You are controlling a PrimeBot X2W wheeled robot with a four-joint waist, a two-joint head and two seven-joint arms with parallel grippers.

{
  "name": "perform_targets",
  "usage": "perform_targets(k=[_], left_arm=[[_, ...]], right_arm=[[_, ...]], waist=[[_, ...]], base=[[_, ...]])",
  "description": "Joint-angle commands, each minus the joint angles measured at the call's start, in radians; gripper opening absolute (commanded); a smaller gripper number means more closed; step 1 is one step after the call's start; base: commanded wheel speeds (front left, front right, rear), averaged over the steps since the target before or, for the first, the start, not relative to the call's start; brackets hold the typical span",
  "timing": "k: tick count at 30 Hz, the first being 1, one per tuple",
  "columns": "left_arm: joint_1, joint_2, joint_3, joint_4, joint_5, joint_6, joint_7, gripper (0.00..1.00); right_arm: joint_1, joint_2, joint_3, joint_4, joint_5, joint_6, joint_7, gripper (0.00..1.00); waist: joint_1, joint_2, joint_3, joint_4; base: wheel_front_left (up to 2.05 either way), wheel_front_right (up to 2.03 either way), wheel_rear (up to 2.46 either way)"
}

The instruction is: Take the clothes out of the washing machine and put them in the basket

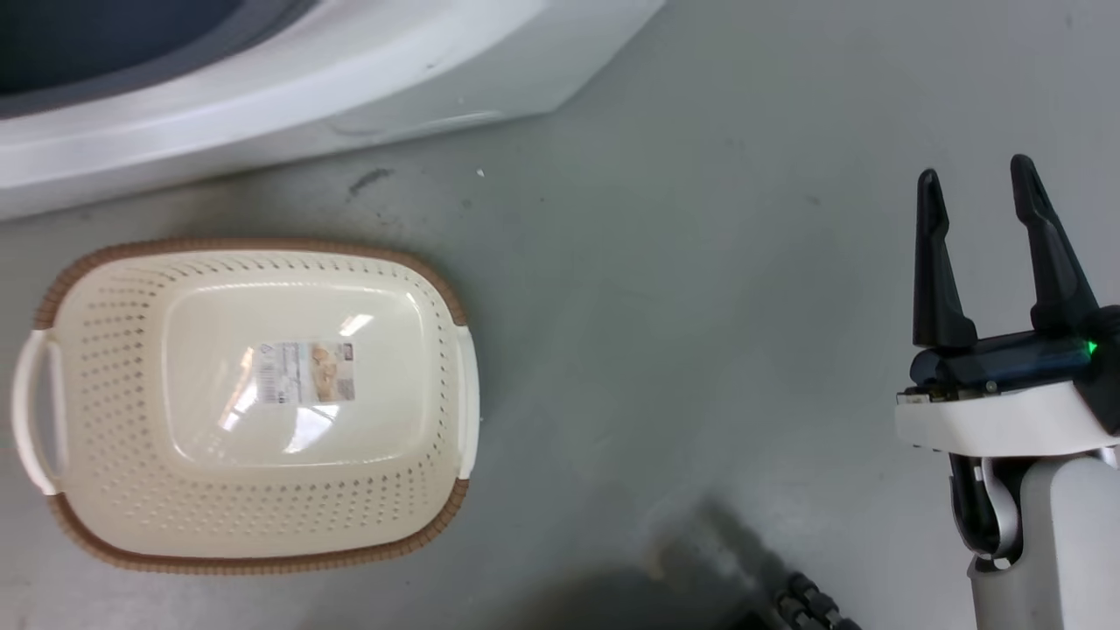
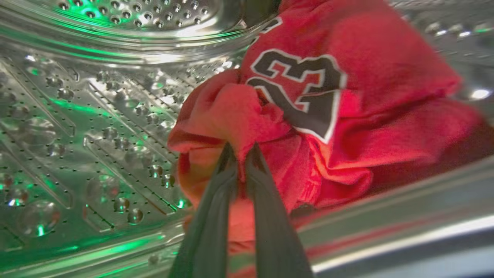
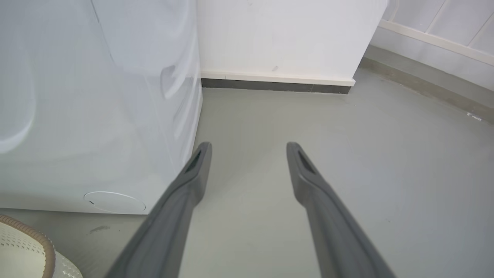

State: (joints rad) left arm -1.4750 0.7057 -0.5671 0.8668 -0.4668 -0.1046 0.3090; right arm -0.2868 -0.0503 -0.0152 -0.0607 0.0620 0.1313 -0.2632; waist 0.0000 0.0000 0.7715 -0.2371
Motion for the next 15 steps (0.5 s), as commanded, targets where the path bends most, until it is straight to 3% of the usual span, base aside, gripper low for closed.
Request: perform_targets(k=[1, 10, 15], left_arm=[[0.041, -0.023, -0.001, 0.011, -0.01, 0.004, -0.046, 0.0], [0.259, -0.14, -0.017, 0.033, -0.039, 0.016, -0.325, 0.0], [0.367, -0.172, -0.022, 0.002, -0.043, 0.036, -0.46, 0.0]], right_arm=[[0.005, 0.001, -0.005, 0.006, -0.016, -0.001, -0.002, 1.0], [0.067, 0.001, -0.033, 0.031, -0.067, -0.001, -0.002, 1.0], [0.103, 0.001, -0.043, 0.042, -0.086, -0.001, -0.002, 1.0]], waist=[[0.0, 0.0, -0.084, 0.042], [0.0, 0.0, -0.276, 0.1], [0.0, 0.0, -0.373, 0.133]], base=[[0.0, 0.0, 0.0], [0.0, 0.0, 0.0], [0.0, 0.0, 0.0]])
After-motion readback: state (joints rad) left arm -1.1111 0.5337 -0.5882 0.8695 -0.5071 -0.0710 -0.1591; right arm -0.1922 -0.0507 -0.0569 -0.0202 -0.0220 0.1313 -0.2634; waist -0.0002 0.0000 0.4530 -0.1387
